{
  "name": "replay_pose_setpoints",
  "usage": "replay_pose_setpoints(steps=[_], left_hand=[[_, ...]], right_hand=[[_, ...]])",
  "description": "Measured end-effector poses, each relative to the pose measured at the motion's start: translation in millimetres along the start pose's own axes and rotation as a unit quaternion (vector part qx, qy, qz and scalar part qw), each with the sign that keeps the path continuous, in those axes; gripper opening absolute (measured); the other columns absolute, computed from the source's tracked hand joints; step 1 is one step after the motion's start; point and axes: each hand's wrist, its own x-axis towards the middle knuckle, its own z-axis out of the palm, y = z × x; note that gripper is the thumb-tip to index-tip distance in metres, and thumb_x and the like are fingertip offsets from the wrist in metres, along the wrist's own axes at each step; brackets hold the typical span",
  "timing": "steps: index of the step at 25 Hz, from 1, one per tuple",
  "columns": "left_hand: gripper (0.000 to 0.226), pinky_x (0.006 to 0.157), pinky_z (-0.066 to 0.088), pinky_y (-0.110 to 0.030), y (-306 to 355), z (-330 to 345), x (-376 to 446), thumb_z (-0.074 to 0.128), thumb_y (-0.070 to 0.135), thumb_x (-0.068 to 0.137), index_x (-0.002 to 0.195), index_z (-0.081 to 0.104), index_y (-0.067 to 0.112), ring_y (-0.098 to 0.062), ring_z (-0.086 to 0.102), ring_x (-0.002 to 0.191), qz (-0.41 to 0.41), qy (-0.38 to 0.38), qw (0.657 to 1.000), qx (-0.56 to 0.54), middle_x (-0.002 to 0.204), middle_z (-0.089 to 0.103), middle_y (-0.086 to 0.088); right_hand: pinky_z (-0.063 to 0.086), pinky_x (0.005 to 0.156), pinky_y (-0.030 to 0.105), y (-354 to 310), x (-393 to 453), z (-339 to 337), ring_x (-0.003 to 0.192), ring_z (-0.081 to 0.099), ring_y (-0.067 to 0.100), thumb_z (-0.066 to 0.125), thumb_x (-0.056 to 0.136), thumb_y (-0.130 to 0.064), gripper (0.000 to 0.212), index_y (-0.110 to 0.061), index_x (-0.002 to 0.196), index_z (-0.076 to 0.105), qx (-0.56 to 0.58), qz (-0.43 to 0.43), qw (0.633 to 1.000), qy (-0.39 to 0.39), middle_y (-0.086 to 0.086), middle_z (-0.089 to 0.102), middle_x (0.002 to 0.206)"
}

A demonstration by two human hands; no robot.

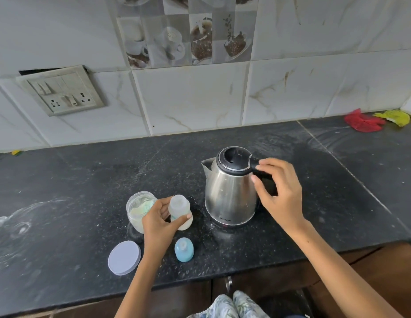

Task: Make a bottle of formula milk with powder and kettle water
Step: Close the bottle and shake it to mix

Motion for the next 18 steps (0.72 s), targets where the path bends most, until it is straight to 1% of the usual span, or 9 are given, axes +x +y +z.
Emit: replay_pose_setpoints(steps=[2,4,6,8,10,12,14,16,18], left_hand=[[0.055,0.085,0.053,-0.022,2.9,-8.0,-4.2,0.089,0.007,0.057,0.105,0.062,0.013,-0.005,0.066,0.095,0.007,-0.007,1.000,-0.002,0.102,0.071,0.004],[0.055,0.080,0.049,-0.011,5.4,-14.8,-8.7,0.088,0.006,0.057,0.106,0.062,0.010,0.001,0.065,0.093,0.025,-0.010,1.000,-0.004,0.101,0.070,0.006],[0.054,0.077,0.047,-0.007,4.3,-20.9,-13.5,0.087,0.003,0.058,0.105,0.062,0.008,0.003,0.064,0.093,0.039,-0.015,0.999,-0.008,0.101,0.069,0.007],[0.053,0.076,0.047,-0.007,1.7,-27.0,-18.8,0.087,0.003,0.059,0.105,0.062,0.008,0.004,0.064,0.092,0.038,-0.014,0.999,-0.012,0.100,0.069,0.007],[0.054,0.077,0.047,-0.007,-1.6,-33.8,-23.7,0.088,0.006,0.058,0.105,0.063,0.010,0.004,0.065,0.093,0.037,-0.008,0.999,-0.004,0.100,0.070,0.008],[0.054,0.079,0.049,-0.010,-6.7,-39.2,-27.0,0.089,0.009,0.058,0.105,0.064,0.012,0.001,0.065,0.092,0.038,0.000,0.999,-0.003,0.099,0.070,0.007],[0.054,0.082,0.052,-0.016,-13.2,-40.7,-29.5,0.090,0.013,0.057,0.104,0.064,0.015,-0.001,0.066,0.092,0.029,0.005,1.000,-0.009,0.098,0.071,0.007],[0.055,0.085,0.054,-0.023,-21.5,-39.1,-32.0,0.090,0.015,0.057,0.105,0.063,0.016,-0.003,0.067,0.094,0.014,0.005,1.000,-0.016,0.099,0.071,0.007],[0.058,0.088,0.054,-0.029,-29.5,-33.6,-34.7,0.091,0.019,0.056,0.107,0.063,0.018,-0.004,0.066,0.096,-0.001,0.000,1.000,-0.013,0.101,0.071,0.007]], right_hand=[[0.053,0.082,0.036,-31.4,-16.3,14.3,0.093,0.064,0.022,0.074,0.082,-0.003,0.009,0.001,0.090,0.072,0.037,-0.036,0.999,-0.015,0.010,0.068,0.098],[0.053,0.079,0.033,-51.1,-46.3,36.9,0.093,0.064,0.017,0.073,0.086,-0.013,0.010,-0.005,0.091,0.071,0.066,-0.033,0.992,-0.105,0.004,0.068,0.098],[0.053,0.083,0.031,-63.4,-79.7,59.2,0.105,0.060,0.011,0.067,0.089,-0.036,0.028,-0.013,0.106,0.068,0.087,0.027,0.965,-0.245,-0.002,0.065,0.110],[0.052,0.090,0.033,-71.3,-108.2,78.2,0.118,0.053,0.009,0.060,0.085,-0.057,0.053,-0.021,0.124,0.057,0.081,0.094,0.921,-0.370,-0.006,0.057,0.127],[0.050,0.093,0.033,-81.1,-124.0,92.7,0.121,0.052,0.010,0.066,0.076,-0.061,0.068,-0.025,0.130,0.049,0.059,0.130,0.891,-0.431,-0.008,0.054,0.133],[0.050,0.087,0.034,-87.8,-128.5,101.3,0.112,0.058,0.013,0.075,0.072,-0.051,0.062,-0.029,0.123,0.046,0.061,0.144,0.884,-0.441,-0.009,0.061,0.123],[0.052,0.079,0.037,-86.7,-126.6,100.8,0.101,0.064,0.017,0.077,0.073,-0.041,0.052,-0.030,0.113,0.046,0.069,0.162,0.890,-0.421,-0.010,0.066,0.111],[0.055,0.079,0.037,-78.8,-124.7,94.1,0.100,0.064,0.013,0.078,0.076,-0.034,0.049,-0.026,0.114,0.049,0.083,0.198,0.907,-0.362,-0.009,0.065,0.110],[0.057,0.085,0.031,-73.9,-118.1,84.6,0.108,0.061,0.008,0.077,0.080,-0.025,0.050,-0.025,0.121,0.050,0.142,0.254,0.913,-0.286,-0.008,0.062,0.118]])
